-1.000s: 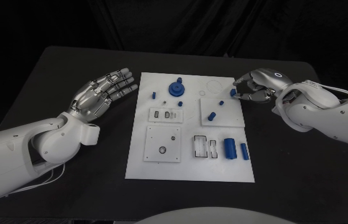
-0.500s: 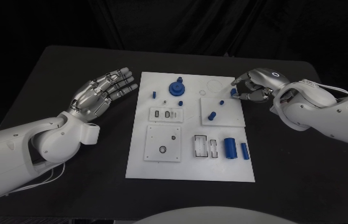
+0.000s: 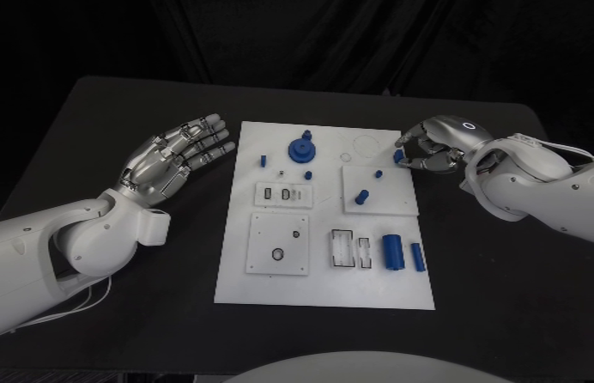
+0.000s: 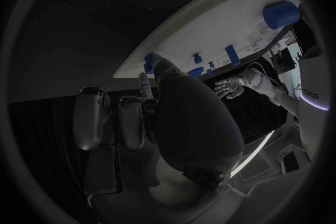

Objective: Assemble the parts on the task board

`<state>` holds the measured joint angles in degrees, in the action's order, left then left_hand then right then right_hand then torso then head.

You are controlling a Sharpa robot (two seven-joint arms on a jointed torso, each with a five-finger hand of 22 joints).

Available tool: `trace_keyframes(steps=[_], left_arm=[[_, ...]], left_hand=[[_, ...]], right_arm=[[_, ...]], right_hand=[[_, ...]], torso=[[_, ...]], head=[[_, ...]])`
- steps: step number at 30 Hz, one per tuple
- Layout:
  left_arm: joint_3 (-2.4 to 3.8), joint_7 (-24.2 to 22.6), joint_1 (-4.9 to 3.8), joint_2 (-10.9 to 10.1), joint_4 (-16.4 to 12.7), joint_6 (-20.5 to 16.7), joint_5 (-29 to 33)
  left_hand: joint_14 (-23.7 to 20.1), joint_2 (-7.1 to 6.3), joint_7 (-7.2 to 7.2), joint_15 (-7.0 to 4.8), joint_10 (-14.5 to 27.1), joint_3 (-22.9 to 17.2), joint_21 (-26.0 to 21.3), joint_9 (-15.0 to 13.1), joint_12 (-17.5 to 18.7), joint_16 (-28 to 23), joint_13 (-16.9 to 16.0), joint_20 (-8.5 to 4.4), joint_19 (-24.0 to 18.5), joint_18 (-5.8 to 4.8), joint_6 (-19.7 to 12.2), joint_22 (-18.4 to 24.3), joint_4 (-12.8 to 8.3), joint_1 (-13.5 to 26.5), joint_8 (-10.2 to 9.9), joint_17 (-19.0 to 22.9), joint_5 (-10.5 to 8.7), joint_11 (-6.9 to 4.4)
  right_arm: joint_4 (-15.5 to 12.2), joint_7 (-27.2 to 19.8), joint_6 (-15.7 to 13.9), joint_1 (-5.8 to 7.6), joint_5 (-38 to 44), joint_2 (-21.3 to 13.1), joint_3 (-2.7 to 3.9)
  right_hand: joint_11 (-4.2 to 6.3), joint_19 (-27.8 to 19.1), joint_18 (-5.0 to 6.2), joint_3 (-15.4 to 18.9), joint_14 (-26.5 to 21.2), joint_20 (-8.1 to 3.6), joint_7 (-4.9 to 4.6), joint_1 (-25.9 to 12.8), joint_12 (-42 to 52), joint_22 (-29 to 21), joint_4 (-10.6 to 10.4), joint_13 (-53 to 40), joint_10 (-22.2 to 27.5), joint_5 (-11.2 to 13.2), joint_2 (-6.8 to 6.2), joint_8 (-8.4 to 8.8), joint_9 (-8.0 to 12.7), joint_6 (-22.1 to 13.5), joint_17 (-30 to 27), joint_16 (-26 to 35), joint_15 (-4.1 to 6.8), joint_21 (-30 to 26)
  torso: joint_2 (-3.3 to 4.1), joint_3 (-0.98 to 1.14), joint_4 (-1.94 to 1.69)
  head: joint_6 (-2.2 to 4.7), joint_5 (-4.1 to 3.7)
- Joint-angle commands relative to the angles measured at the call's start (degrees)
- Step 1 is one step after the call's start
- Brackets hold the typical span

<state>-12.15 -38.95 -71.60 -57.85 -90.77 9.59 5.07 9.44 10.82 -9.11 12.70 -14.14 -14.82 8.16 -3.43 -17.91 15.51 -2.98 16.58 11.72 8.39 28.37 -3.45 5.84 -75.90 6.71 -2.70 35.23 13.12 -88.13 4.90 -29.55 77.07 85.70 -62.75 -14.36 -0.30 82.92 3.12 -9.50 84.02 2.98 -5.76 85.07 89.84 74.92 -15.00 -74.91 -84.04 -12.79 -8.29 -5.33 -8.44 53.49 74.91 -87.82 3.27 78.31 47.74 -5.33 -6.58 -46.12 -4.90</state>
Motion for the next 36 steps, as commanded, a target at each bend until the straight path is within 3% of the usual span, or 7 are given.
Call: trace_keyframes(steps=[1, 28, 32, 34, 36], left_arm=[[0.03, -8.03, -0.04, 0.10, -0.02, 1.14, 0.04], [0.03, -7.55, -0.03, 0.24, 0.33, 1.42, 0.04], [0.03, -7.49, -0.03, 0.28, 0.39, 1.48, 0.04], [0.03, -7.47, -0.03, 0.28, 0.41, 1.49, 0.04], [0.03, -7.45, -0.03, 0.26, 0.42, 1.51, 0.04]], left_hand=[[0.01, -0.09, -1.40, 0.50, 0.06, -0.28, 0.32, -0.10, -0.32, 0.20, -0.09, 0.09, 0.23, -0.96, 0.32, -0.07, -0.03, 0.53, 0.26, -0.05, 0.16, 0.47], [-0.12, -0.28, -1.53, 0.52, 0.05, -0.45, 0.29, -0.10, -0.34, 0.16, -0.09, 0.08, 0.16, -1.01, 0.31, -0.06, -0.07, 0.66, 0.28, -0.03, 0.02, 0.47], [-0.12, -0.28, -1.53, 0.52, 0.05, -0.45, 0.29, -0.10, -0.34, 0.16, -0.09, 0.08, 0.16, -1.01, 0.31, -0.06, -0.07, 0.66, 0.28, -0.03, 0.02, 0.47], [-0.12, -0.28, -1.53, 0.52, 0.05, -0.45, 0.29, -0.10, -0.34, 0.16, -0.09, 0.08, 0.16, -1.01, 0.31, -0.06, -0.07, 0.66, 0.28, -0.03, 0.02, 0.47], [-0.12, -0.28, -1.53, 0.52, 0.05, -0.45, 0.29, -0.10, -0.34, 0.16, -0.09, 0.08, 0.16, -1.01, 0.31, -0.06, -0.07, 0.66, 0.28, -0.03, 0.02, 0.47]], right_arm=[[0.12, 1.55, 0.76, -0.16, 0.10, 0.06, 0.02], [0.47, 1.69, 0.49, -0.27, 0.10, 0.84, 0.02], [0.49, 1.30, -0.37, -0.28, 0.10, 0.90, 0.02], [0.43, 0.98, -1.01, -0.28, 0.10, 0.90, 0.03], [0.24, 0.56, -1.87, -0.28, -0.04, 0.85, 0.03]], right_hand=[[-0.07, -0.42, 0.25, 0.00, 5.05, 0.16, -0.04, 0.59, 0.16, 7.20, 0.32, -15.09, -5.96, -0.35, -0.19, -0.21, -0.08, 0.43, 12.30, 0.33, -0.05, -0.23], [-0.04, -0.57, 0.36, 0.51, 4.92, 0.15, 0.12, 0.18, 0.16, 7.06, -0.37, -15.09, -5.96, 0.08, 0.40, -2.19, -1.91, 3.31, 11.86, 0.76, -0.02, -0.82], [-0.09, -0.51, 0.35, 0.43, 4.96, 0.13, 0.22, 0.29, 0.16, 7.12, -0.34, -15.09, -5.96, -1.91, 0.92, -3.18, -2.74, 4.28, 11.94, 0.70, -0.04, -0.87], [-0.10, -0.37, 0.31, 0.31, 4.99, 0.12, 0.35, 0.62, 0.16, 7.27, -0.03, -15.09, -5.96, -4.29, 1.21, -4.13, -3.53, 4.91, 12.02, 0.64, -0.06, -0.77], [-0.09, -0.34, 0.30, 0.28, 5.00, 0.12, 0.39, 0.69, 0.16, 7.30, 0.04, -15.09, -5.96, -4.63, 1.24, -4.26, -3.66, 4.95, 12.04, 0.62, -0.04, -0.74]], torso=[[0.00, -0.01, 0.00], [0.00, 0.00, -0.01], [0.01, 0.00, -0.01], [0.01, 0.00, -0.01], [-0.01, 0.00, -0.01]], head=[[-0.04, 0.00], [-0.48, 0.02], [-0.51, -0.03], [-0.53, -0.03], [-0.55, -0.03]])
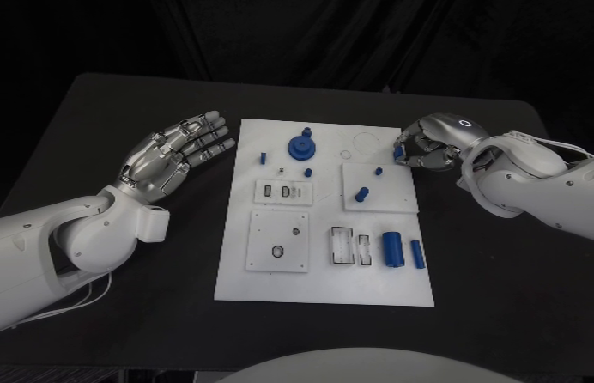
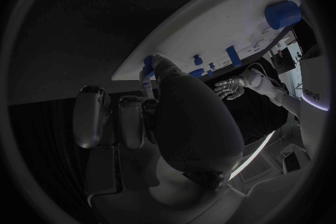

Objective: Assemble the parts on the task board

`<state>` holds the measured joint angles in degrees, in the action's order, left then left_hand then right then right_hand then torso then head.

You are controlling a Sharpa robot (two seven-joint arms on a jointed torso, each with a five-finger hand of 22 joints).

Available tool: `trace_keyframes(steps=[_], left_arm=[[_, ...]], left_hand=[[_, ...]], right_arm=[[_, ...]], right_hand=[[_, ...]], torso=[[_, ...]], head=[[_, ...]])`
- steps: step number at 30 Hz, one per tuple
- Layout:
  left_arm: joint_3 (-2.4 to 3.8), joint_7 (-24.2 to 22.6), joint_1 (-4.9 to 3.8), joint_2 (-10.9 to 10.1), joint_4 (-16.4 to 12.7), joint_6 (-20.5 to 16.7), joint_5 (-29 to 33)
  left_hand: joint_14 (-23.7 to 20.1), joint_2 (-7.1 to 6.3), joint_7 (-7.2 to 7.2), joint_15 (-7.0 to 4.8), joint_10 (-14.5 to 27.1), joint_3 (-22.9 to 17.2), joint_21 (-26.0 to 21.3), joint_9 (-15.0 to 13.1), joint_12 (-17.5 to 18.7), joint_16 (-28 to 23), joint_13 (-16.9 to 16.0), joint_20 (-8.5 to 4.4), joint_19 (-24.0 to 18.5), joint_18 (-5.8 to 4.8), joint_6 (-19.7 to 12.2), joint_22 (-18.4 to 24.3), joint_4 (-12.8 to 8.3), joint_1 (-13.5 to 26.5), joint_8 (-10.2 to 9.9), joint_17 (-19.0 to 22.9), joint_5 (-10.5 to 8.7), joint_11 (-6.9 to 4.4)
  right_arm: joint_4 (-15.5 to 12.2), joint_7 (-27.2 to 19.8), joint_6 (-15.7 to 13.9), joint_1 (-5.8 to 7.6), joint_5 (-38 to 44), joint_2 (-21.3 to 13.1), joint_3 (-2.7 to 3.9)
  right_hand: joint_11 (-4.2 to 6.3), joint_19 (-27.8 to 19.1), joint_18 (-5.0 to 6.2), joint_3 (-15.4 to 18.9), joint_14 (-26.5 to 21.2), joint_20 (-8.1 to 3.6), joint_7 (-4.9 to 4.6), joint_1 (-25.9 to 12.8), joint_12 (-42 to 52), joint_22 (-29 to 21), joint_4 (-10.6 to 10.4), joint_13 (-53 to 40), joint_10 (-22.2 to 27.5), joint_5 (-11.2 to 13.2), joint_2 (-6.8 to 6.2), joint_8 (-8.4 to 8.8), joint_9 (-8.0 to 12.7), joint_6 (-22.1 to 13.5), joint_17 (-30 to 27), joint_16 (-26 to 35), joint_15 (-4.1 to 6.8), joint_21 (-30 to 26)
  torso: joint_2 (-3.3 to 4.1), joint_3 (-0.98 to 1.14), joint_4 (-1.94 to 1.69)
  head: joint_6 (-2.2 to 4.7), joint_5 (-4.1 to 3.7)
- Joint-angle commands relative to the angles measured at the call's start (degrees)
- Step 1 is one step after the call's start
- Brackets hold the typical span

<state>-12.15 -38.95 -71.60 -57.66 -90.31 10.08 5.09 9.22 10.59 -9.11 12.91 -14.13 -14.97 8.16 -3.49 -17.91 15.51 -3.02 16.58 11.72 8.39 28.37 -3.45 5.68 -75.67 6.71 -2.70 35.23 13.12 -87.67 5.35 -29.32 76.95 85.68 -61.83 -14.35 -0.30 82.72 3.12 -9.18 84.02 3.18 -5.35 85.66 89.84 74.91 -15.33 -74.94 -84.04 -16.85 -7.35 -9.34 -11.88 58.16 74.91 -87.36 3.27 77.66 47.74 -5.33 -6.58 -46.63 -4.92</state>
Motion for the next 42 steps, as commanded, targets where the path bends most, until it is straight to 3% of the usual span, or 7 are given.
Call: trace_keyframes(steps=[1, 4, 8, 16, 23, 32, 42], left_arm=[[0.03, -7.44, -0.03, 0.05, -0.03, 1.04, 0.03], [0.03, -7.41, -0.03, -0.03, -0.02, 1.04, 0.03], [0.04, -7.35, -0.03, -0.09, -0.05, 0.95, 0.03], [0.04, -7.24, -0.03, -0.09, -0.12, 0.65, 0.16], [0.04, -7.16, -0.03, 0.32, 0.09, 0.76, 0.29], [0.04, -7.06, -0.03, 0.53, 0.24, 0.86, 0.32], [0.04, -6.92, -0.03, 0.83, 0.42, 1.07, 0.32]], left_hand=[[0.10, -0.04, -1.53, 0.31, 0.04, -0.29, 0.28, -0.05, -0.34, 0.16, -0.05, 0.08, 0.16, -1.01, 0.31, -0.06, 0.09, 0.43, 0.28, -0.03, 0.02, 0.48], [0.10, -0.04, -1.53, 0.31, 0.04, -0.29, 0.28, -0.05, -0.34, 0.16, -0.05, 0.08, 0.16, -1.01, 0.31, -0.06, 0.09, 0.43, 0.28, -0.03, 0.02, 0.48], [0.10, -0.04, -1.53, 0.31, 0.04, -0.29, 0.28, -0.05, -0.34, 0.16, -0.05, 0.08, 0.16, -1.01, 0.31, -0.06, 0.09, 0.43, 0.28, -0.03, 0.02, 0.48], [0.08, -0.10, -1.57, 0.30, 0.01, -0.37, 0.31, -0.07, -0.40, 0.22, -0.06, 0.08, 0.19, -1.03, 0.46, -0.06, 0.08, 0.47, 0.32, -0.04, -0.02, 0.46], [0.08, -0.10, -1.57, 0.30, 0.01, -0.37, 0.31, -0.07, -0.40, 0.22, -0.06, 0.08, 0.19, -1.03, 0.46, -0.06, 0.08, 0.47, 0.32, -0.04, -0.02, 0.46], [0.08, -0.10, -1.57, 0.30, 0.01, -0.37, 0.31, -0.07, -0.40, 0.22, -0.06, 0.08, 0.19, -1.03, 0.46, -0.06, 0.08, 0.47, 0.32, -0.04, -0.02, 0.46], [0.05, -0.16, -1.59, 0.29, -0.03, -0.49, 0.29, -0.08, -0.46, 0.26, -0.07, 0.06, 0.15, -1.04, 0.53, -0.05, 0.05, 0.53, 0.36, -0.04, -0.05, 0.41]], right_arm=[[-0.40, -0.15, -2.63, -0.15, -0.25, -0.13, 0.03], [-1.43, -0.87, -4.42, -0.13, -1.08, -0.56, 0.08], [-3.53, -0.94, -5.67, 0.16, -1.55, -1.50, 0.17], [-10.08, -0.01, -5.85, 2.99, -1.77, -1.85, 0.26], [-14.15, 0.69, -3.72, 4.03, -0.24, 2.48, 0.28], [-14.27, 3.98, -0.92, 2.15, 5.13, 9.34, 0.29], [-13.53, 9.28, 2.56, 0.30, 8.09, 13.64, 0.31]], right_hand=[[-0.10, 0.06, 0.23, -0.26, 5.06, -0.11, 0.20, 0.45, 0.16, 7.51, 0.70, -15.06, -5.96, -3.03, 0.56, -1.28, -0.94, 1.19, 12.17, 0.04, -0.06, 0.13], [-0.16, 0.13, 0.21, -0.34, 5.08, -0.08, 0.30, 0.50, 0.16, 7.59, 0.85, -15.06, -5.96, -4.19, 0.67, -1.86, -1.46, 1.27, 12.22, 0.00, -0.05, 0.16], [-0.08, 0.42, 0.13, -0.70, 5.16, -0.10, 0.68, 0.96, 0.16, 7.89, 1.53, -15.06, -5.96, -8.04, 0.79, -4.02, -3.07, 2.80, 12.39, -0.15, 0.00, 0.47], [0.27, 0.44, 0.15, -0.78, 5.18, -0.30, 1.09, 1.02, 0.16, 7.94, 1.92, -15.06, -5.96, -7.95, 0.98, -5.47, -4.43, 3.08, 12.44, -0.19, 0.28, 0.38], [0.32, 0.38, 0.19, -0.77, 5.17, -0.39, 1.12, 0.95, 0.16, 7.88, 2.09, -15.06, -5.96, -7.26, 1.04, -5.83, -4.97, 2.59, 12.37, -0.12, 0.35, 0.19], [0.47, 0.88, 0.00, -0.76, 5.44, -0.52, 1.28, 0.97, 0.16, 8.38, 2.53, -15.06, -5.96, -7.22, 1.05, -6.46, -5.64, 2.60, 13.20, -0.89, 0.49, 0.94], [0.42, 1.03, -0.03, -0.53, 5.54, -0.62, 1.13, 0.33, 0.16, 8.49, 2.75, -15.06, -5.96, -7.45, 0.76, -6.53, -6.17, 1.56, 13.48, -1.16, 0.51, 1.04]], torso=[[-0.01, 0.00, -0.01], [0.02, 0.01, -0.01], [0.01, -0.01, 0.03], [-0.02, 0.04, 0.13], [-0.07, -0.12, -0.02], [-0.04, -0.02, -0.03], [0.03, -0.04, -0.01]], head=[[-0.04, 0.00], [0.05, 0.31], [0.07, 0.35], [0.19, 0.51], [0.32, 0.38], [0.20, 0.70], [-0.20, 0.89]])
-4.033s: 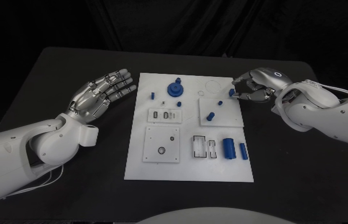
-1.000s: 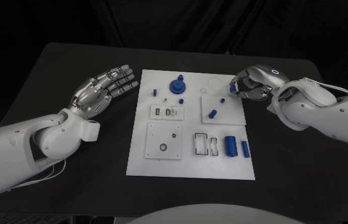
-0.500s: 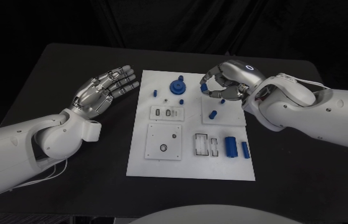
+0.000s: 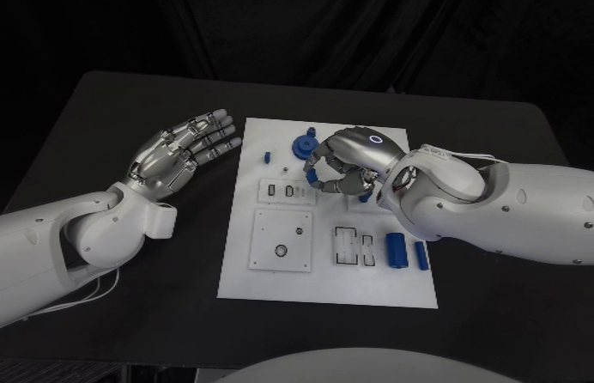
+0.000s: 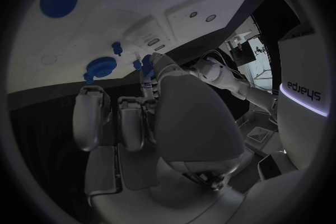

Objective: Assemble the parts on the task board

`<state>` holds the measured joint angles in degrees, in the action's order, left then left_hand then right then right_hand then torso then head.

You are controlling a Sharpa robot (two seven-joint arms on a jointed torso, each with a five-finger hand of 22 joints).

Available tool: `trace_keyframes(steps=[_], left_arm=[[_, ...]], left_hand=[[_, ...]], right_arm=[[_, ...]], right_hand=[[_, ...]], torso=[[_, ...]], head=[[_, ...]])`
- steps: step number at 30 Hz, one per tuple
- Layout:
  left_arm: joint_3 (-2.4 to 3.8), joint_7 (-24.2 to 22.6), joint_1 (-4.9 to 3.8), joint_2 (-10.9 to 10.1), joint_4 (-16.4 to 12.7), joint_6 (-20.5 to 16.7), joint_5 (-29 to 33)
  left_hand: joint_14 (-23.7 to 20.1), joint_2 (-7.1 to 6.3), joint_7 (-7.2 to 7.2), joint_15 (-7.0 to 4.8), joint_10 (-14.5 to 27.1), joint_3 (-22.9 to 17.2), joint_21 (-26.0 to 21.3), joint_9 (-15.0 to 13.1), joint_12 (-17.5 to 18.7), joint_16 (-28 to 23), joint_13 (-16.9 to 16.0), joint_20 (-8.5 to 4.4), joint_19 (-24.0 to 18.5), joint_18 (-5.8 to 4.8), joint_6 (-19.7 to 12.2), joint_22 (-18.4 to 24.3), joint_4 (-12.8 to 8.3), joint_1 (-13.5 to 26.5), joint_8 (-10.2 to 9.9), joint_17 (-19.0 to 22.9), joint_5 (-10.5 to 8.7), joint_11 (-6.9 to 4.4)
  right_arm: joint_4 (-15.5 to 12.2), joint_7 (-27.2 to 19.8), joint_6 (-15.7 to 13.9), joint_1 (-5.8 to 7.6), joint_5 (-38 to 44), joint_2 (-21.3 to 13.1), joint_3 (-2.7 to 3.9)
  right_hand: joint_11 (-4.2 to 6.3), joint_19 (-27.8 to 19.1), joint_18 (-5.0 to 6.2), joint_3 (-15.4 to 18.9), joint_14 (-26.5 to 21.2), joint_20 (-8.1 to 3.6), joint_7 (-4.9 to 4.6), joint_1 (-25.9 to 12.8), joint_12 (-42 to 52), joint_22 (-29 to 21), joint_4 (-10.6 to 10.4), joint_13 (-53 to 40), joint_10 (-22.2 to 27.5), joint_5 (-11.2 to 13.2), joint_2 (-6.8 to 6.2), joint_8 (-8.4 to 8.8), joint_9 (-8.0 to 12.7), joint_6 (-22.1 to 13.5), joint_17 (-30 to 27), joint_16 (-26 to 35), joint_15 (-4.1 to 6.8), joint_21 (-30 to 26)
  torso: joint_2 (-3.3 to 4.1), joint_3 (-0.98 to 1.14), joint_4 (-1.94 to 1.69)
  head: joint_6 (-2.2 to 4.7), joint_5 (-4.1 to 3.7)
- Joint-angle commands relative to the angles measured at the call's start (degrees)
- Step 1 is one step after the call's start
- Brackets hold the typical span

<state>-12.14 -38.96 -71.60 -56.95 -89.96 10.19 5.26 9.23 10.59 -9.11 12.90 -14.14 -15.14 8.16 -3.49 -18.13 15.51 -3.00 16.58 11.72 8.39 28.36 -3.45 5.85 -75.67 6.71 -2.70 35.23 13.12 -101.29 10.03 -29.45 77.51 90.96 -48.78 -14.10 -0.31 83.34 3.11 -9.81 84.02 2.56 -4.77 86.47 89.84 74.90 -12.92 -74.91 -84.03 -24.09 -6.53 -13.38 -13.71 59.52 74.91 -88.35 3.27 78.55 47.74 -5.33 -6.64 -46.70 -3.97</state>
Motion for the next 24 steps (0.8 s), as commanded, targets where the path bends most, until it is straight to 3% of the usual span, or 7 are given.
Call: trace_keyframes(steps=[1, 3, 9, 14, 24], left_arm=[[0.03, -6.92, -0.03, 0.15, 0.10, 0.97, 0.14], [0.03, -6.93, -0.03, 0.25, 0.13, 0.99, 0.14], [0.03, -6.86, -0.03, 0.42, 0.05, 1.20, 0.14], [0.03, -6.83, -0.03, 0.37, 0.08, 1.19, 0.14], [0.03, -6.77, -0.03, 0.37, 0.06, 1.23, 0.14]], left_hand=[[0.05, -0.17, -1.59, 0.29, -0.03, -0.33, 0.30, -0.08, -0.23, 0.26, -0.09, 0.06, 0.15, -1.04, 0.53, -0.06, -0.12, 0.53, 0.36, -0.04, -0.05, 0.42], [0.05, -0.17, -1.59, 0.29, -0.03, -0.33, 0.30, -0.08, -0.23, 0.26, -0.09, 0.06, 0.15, -1.04, 0.53, -0.06, -0.12, 0.53, 0.36, -0.04, -0.05, 0.42], [0.05, -0.17, -1.59, 0.29, -0.03, -0.33, 0.30, -0.08, -0.23, 0.26, -0.09, 0.06, 0.15, -1.04, 0.53, -0.06, -0.12, 0.53, 0.36, -0.04, -0.05, 0.42], [0.05, -0.17, -1.59, 0.29, -0.03, -0.33, 0.30, -0.08, -0.23, 0.26, -0.09, 0.06, 0.15, -1.04, 0.53, -0.06, -0.12, 0.53, 0.36, -0.04, -0.05, 0.42], [0.05, -0.17, -1.59, 0.29, -0.03, -0.33, 0.30, -0.08, -0.23, 0.26, -0.09, 0.06, 0.15, -1.04, 0.53, -0.06, -0.12, 0.53, 0.36, -0.04, -0.05, 0.42]], right_arm=[[0.16, 4.90, 2.99, -0.30, 2.95, 0.81, 0.07], [0.36, 5.54, 3.66, -0.39, 3.34, 1.26, 0.07], [0.95, 6.93, 4.85, -0.69, 3.94, 2.01, 0.07], [1.32, 7.72, 5.55, -0.87, 4.08, 2.24, 0.07], [1.71, 8.19, 6.21, -1.08, 4.15, 2.83, 0.07]], right_hand=[[0.42, 0.42, -0.02, 0.11, 5.54, 0.00, 0.55, -0.48, 0.16, 8.50, 0.35, -15.09, -5.97, -0.21, -0.05, -2.50, -4.35, 0.20, 13.48, -0.17, 0.51, 0.15], [0.42, 0.37, 0.00, 0.11, 5.54, 0.00, 0.55, -0.47, 0.16, 8.45, 0.35, -15.09, -5.97, -0.21, -0.06, -2.50, -4.36, 0.19, 13.47, -0.16, 0.51, 0.06], [0.39, 0.20, 0.09, 0.14, 5.47, 0.00, 0.50, -0.58, 0.16, 8.26, 0.45, -15.09, -5.97, -0.11, -0.14, -2.48, -4.45, -0.06, 13.22, 0.07, 0.50, -0.29], [0.35, 0.13, 0.13, 0.12, 5.47, 0.01, 0.45, -0.63, 0.16, 8.19, 0.55, -15.09, -5.97, -0.05, -0.16, -2.42, -4.52, -0.30, 13.20, 0.09, 0.47, -0.44], [0.27, 0.03, 0.19, -0.01, 5.44, 0.04, 0.35, -0.56, 0.16, 8.08, 0.82, -15.09, -5.97, -0.01, -0.09, -2.35, -4.65, -0.72, 13.11, 0.17, 0.42, -0.67]], torso=[[-0.01, -0.04, 0.14], [-0.05, -0.03, 0.20], [0.08, 0.00, -0.16], [0.05, 0.00, 0.04], [0.01, -0.01, 0.04]], head=[[-0.21, 0.02], [-0.33, 0.10], [-0.39, -0.15], [-0.58, 0.11], [-0.86, 0.24]])
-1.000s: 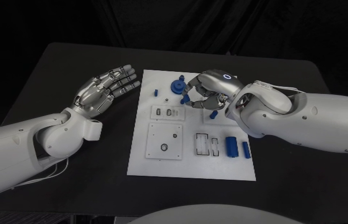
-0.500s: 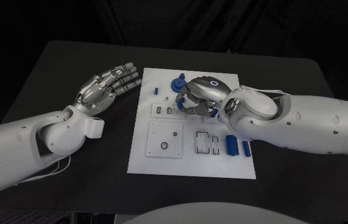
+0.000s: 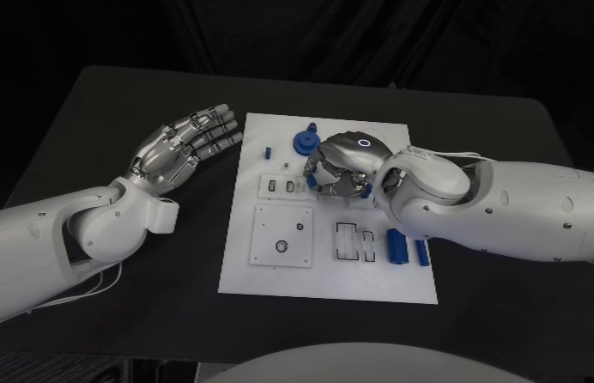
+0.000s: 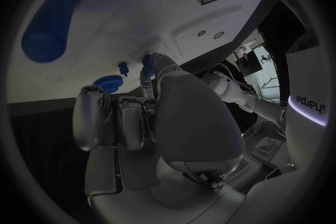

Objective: Assemble the parts on the task board

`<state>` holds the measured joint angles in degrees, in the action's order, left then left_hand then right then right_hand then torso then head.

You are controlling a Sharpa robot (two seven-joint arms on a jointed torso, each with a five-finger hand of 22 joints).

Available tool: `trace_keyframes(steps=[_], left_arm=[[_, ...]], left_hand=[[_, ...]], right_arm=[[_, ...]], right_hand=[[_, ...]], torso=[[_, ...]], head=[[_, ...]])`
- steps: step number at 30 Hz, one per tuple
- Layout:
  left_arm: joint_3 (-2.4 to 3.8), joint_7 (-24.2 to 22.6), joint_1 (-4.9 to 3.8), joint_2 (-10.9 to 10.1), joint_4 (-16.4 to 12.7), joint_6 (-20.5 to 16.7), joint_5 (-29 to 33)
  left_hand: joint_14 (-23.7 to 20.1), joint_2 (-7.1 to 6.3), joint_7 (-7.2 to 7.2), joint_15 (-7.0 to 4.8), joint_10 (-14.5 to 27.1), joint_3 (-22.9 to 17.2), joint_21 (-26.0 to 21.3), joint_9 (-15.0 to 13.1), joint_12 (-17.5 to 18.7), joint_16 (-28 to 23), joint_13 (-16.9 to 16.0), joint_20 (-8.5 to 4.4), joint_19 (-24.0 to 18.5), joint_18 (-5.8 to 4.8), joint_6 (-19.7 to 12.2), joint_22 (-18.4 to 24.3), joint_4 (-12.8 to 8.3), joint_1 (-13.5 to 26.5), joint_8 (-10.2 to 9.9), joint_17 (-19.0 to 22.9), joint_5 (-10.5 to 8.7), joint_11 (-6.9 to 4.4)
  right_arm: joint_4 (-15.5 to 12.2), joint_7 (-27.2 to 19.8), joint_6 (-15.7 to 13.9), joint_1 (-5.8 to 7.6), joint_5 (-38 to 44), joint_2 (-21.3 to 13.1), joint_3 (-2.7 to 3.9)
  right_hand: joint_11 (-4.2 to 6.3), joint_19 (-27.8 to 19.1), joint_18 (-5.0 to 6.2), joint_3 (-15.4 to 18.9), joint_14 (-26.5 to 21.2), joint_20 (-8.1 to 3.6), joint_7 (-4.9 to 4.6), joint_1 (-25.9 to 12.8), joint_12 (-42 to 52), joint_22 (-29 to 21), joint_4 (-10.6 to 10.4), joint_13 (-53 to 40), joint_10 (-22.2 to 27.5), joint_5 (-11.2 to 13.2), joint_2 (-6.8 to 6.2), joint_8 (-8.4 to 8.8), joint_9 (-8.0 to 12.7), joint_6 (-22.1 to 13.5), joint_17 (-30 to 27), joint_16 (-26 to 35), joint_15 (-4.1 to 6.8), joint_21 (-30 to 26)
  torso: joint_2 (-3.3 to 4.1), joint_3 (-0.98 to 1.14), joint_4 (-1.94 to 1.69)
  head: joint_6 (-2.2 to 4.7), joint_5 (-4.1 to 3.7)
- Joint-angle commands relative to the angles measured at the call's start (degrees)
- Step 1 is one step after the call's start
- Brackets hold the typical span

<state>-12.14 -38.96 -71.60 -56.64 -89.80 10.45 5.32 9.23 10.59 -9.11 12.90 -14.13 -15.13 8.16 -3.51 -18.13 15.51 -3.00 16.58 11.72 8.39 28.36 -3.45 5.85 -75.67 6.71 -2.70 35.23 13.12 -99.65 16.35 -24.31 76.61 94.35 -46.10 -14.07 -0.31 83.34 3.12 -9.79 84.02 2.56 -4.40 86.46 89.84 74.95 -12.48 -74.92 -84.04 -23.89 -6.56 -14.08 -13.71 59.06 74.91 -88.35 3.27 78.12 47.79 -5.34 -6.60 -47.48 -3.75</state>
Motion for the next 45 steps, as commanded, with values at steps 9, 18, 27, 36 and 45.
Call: trace_keyframes(steps=[9, 18, 27, 36, 45], left_arm=[[0.03, -6.72, -0.02, 0.10, -0.02, 1.01, 0.08], [0.03, -6.68, -0.02, 0.20, 0.14, 1.07, 0.08], [0.03, -6.67, -0.02, 0.21, 0.27, 1.13, 0.08], [0.03, -6.74, -0.01, 0.01, 0.22, 0.98, 0.08], [0.05, -6.70, -0.02, 0.16, -0.20, 0.10, -1.03]], left_hand=[[0.05, -0.17, -1.59, 0.29, -0.03, -0.34, 0.30, -0.06, -0.24, 0.26, -0.09, 0.06, 0.15, -1.04, 0.53, -0.06, -0.11, 0.53, 0.36, -0.04, -0.05, 0.42], [-0.05, -0.24, -1.61, 0.24, 0.01, -0.53, 0.26, -0.05, -0.22, 0.24, -0.09, 0.04, 0.08, -1.04, 0.43, -0.04, -0.14, 0.62, 0.35, -0.02, -0.09, 0.34], [-0.05, -0.24, -1.61, 0.24, 0.01, -0.53, 0.26, -0.05, -0.22, 0.24, -0.09, 0.04, 0.08, -1.04, 0.43, -0.04, -0.14, 0.62, 0.35, -0.02, -0.09, 0.34], [-0.05, -0.24, -1.61, 0.24, 0.01, -0.53, 0.26, -0.05, -0.22, 0.24, -0.09, 0.04, 0.08, -1.04, 0.43, -0.04, -0.14, 0.62, 0.35, -0.02, -0.09, 0.34], [-0.15, -0.15, -1.60, 0.31, 0.14, -0.96, 0.29, -0.08, -0.13, 0.35, -0.06, 0.09, 0.07, -1.07, 0.59, -0.04, -0.13, 0.71, 0.43, -0.02, 0.14, 0.45]], right_arm=[[0.40, 1.61, 1.72, -0.30, 0.76, 0.58, 0.04], [0.66, 1.22, 2.47, -0.33, 0.76, 0.87, 0.04], [1.02, 0.70, 2.59, -0.33, 0.76, 1.20, 0.04], [0.89, -1.09, 0.87, -0.33, 0.76, 0.76, 0.05], [-0.41, -6.91, -4.29, 0.24, -2.11, -1.84, 0.41]], right_hand=[[-0.17, 0.04, 0.19, 0.05, 5.40, 0.31, -0.53, -1.48, 0.16, 8.07, 0.73, -15.08, -5.96, 2.46, -0.12, -1.16, -5.00, -1.96, 12.95, 0.33, 0.06, -0.42], [-1.37, -0.45, 0.42, 0.73, 5.19, 1.22, -1.98, -3.49, 0.16, 7.67, 0.24, -15.08, -5.96, 8.52, -0.72, 1.48, -3.92, -6.66, 12.31, 0.95, -0.96, -1.59], [-0.83, -1.06, 0.78, 1.71, 4.92, 1.16, -2.26, -4.24, 0.00, 7.14, -0.49, -14.86, -5.74, 13.60, -1.43, 4.51, -1.61, -12.03, 11.55, 1.71, -0.64, -3.13], [-0.22, -1.10, 0.83, 2.61, 4.85, 0.69, -1.55, -4.29, -0.42, 7.13, -1.50, -14.28, -5.17, 15.94, -2.53, 5.99, 0.32, -15.37, 11.33, 1.96, -0.14, -3.64], [0.16, -0.68, 0.67, 3.98, 4.92, 0.30, -1.18, -6.51, -0.44, 7.59, -4.25, -14.26, -5.16, 20.73, -4.35, 6.13, 1.77, -15.24, 11.51, 1.80, 0.23, -3.31]], torso=[[-0.04, -0.01, 0.01], [-0.05, -0.01, 0.02], [-0.05, 0.00, 0.01], [-0.05, 0.00, 0.03], [-0.05, 0.01, 0.01]], head=[[-0.21, 0.02], [-0.32, 0.02], [-0.30, 0.01], [-0.21, 0.13], [0.54, 0.70]])
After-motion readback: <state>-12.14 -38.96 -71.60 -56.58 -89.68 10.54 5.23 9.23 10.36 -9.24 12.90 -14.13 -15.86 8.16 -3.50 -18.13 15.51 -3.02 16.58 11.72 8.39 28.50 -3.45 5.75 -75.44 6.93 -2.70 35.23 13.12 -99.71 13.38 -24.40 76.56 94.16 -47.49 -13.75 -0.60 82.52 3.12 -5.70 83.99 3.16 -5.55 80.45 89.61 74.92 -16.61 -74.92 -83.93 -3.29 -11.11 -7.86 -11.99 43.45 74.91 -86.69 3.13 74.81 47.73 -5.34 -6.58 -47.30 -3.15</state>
